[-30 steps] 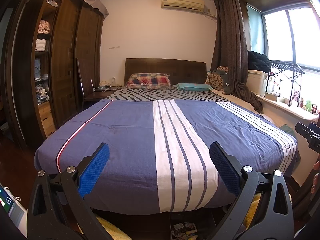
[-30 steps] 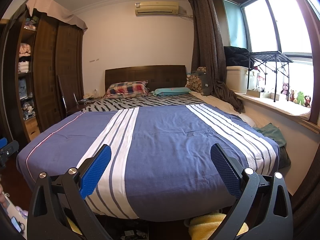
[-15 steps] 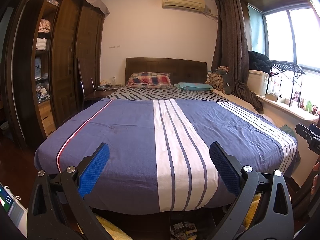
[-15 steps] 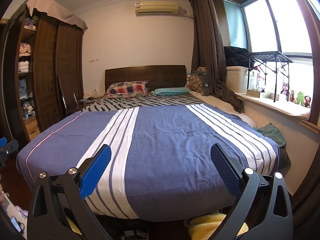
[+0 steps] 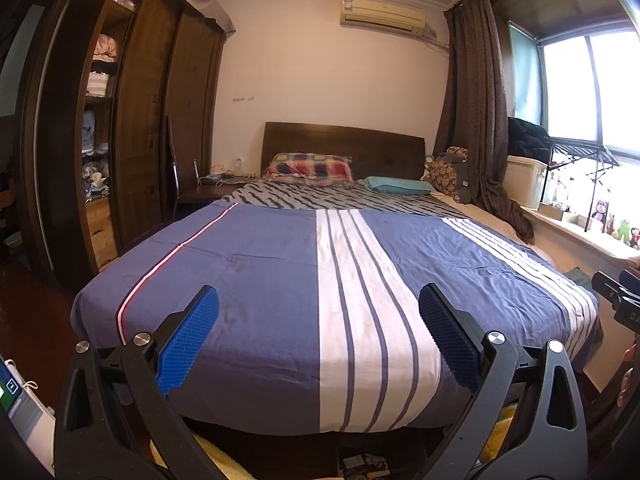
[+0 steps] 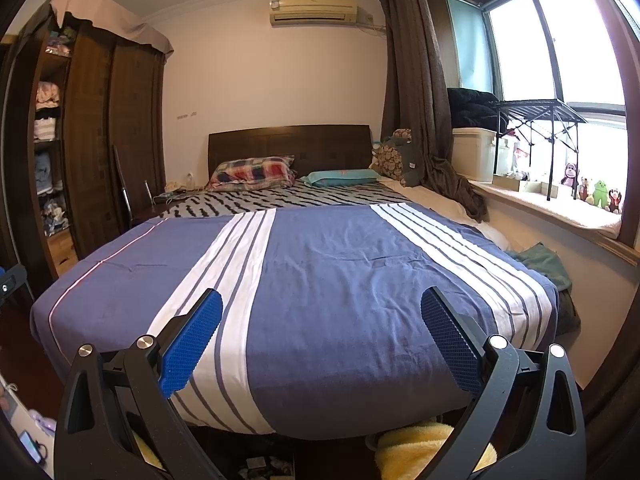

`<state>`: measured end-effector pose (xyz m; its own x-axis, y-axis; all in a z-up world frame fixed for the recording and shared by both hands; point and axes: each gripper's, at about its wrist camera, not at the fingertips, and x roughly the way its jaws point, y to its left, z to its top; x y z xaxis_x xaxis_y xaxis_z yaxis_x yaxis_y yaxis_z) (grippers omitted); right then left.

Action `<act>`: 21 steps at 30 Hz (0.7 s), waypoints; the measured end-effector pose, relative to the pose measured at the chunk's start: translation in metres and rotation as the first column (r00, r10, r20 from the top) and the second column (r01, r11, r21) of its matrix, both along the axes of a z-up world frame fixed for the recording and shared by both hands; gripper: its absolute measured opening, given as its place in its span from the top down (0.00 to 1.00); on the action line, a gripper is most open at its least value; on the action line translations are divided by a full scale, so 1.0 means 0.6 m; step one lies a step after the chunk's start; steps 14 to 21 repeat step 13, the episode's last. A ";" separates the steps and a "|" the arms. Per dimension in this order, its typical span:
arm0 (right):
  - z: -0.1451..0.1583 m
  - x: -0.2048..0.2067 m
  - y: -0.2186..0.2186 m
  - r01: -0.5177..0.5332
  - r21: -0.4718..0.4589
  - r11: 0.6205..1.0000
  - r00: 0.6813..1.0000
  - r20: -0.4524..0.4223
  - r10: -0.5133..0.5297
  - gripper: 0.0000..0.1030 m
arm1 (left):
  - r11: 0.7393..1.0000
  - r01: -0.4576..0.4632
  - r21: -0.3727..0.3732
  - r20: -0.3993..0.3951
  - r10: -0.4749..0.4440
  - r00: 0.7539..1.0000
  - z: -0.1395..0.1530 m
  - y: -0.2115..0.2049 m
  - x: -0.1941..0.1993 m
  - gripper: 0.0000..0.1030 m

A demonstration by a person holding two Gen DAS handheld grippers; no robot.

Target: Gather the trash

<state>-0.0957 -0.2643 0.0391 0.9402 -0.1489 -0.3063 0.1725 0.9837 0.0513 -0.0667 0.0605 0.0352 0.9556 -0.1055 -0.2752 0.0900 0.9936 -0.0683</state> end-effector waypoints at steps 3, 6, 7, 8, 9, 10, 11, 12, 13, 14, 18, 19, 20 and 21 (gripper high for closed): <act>0.000 0.002 -0.002 0.000 0.001 1.000 1.000 -0.002 0.000 0.03 | 1.000 0.009 -0.003 -0.007 -0.009 1.000 -0.002 -0.001 0.002 0.08; -0.001 0.005 -0.002 -0.005 0.002 1.000 1.000 -0.005 0.005 0.03 | 1.000 0.010 -0.005 -0.025 -0.010 1.000 -0.004 0.001 0.007 0.08; -0.002 0.006 -0.002 -0.007 0.002 1.000 1.000 -0.006 0.007 0.03 | 1.000 0.007 -0.005 -0.027 -0.007 1.000 -0.004 0.001 0.008 0.08; -0.002 0.009 -0.002 -0.008 0.002 1.000 1.000 -0.008 0.008 0.03 | 1.000 0.004 -0.005 -0.028 -0.004 1.000 -0.004 0.001 0.009 0.08; -0.003 0.012 -0.002 -0.011 0.002 1.000 1.000 -0.009 0.011 0.03 | 1.000 0.004 -0.007 -0.030 -0.005 1.000 -0.005 0.001 0.011 0.08; -0.003 0.016 -0.002 -0.014 0.002 1.000 1.000 -0.013 0.014 0.03 | 1.000 0.009 -0.010 -0.032 -0.010 0.999 -0.004 0.002 0.013 0.08; -0.003 0.021 -0.002 -0.018 0.001 1.000 1.000 -0.014 0.018 0.03 | 1.000 0.013 -0.014 -0.033 -0.014 0.999 -0.004 0.003 0.015 0.08; -0.002 0.025 -0.002 -0.021 -0.001 1.000 1.000 -0.013 0.021 0.03 | 1.000 0.017 -0.019 -0.033 -0.018 0.999 -0.002 0.003 0.017 0.08; 0.000 0.029 -0.001 -0.024 -0.004 1.000 1.000 -0.011 0.024 0.03 | 1.000 0.020 -0.021 -0.031 -0.020 0.999 -0.001 0.004 0.021 0.08; 0.000 0.029 -0.001 -0.024 -0.004 1.000 1.000 -0.011 0.024 0.03 | 1.000 0.020 -0.021 -0.031 -0.020 0.999 -0.001 0.004 0.021 0.08; 0.000 0.029 -0.001 -0.024 -0.004 1.000 1.000 -0.011 0.024 0.03 | 1.000 0.020 -0.021 -0.031 -0.020 0.999 -0.001 0.004 0.021 0.08; 0.000 0.029 -0.001 -0.024 -0.004 1.000 1.000 -0.011 0.024 0.03 | 1.000 0.020 -0.021 -0.031 -0.020 0.999 -0.001 0.004 0.021 0.08; 0.000 0.029 -0.001 -0.024 -0.004 1.000 1.000 -0.011 0.024 0.03 | 1.000 0.020 -0.021 -0.031 -0.020 0.999 -0.001 0.004 0.021 0.08; 0.000 0.029 -0.001 -0.024 -0.004 1.000 1.000 -0.011 0.024 0.03 | 1.000 0.020 -0.021 -0.031 -0.020 0.999 -0.001 0.004 0.021 0.08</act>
